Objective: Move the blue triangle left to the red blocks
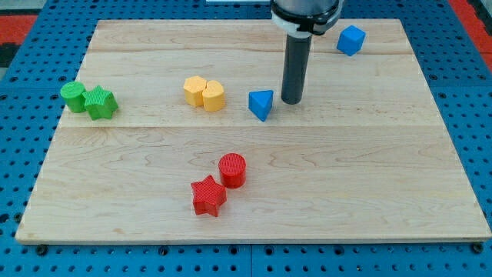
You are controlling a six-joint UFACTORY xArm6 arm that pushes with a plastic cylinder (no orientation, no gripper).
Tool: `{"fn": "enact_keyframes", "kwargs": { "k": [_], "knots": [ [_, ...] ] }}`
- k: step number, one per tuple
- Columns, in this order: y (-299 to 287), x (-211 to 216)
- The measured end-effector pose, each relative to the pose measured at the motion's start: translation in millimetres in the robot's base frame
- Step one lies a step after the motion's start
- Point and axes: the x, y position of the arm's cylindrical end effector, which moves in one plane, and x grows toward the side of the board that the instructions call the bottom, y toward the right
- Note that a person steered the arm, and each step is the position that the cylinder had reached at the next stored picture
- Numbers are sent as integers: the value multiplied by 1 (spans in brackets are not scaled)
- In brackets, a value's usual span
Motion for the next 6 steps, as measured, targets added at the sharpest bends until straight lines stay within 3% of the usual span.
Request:
{"fn": "enact_keyframes", "kwargs": {
  "k": [2, 6],
  "knots": [
    [-90, 18],
    [-253, 135]
  ]
}}
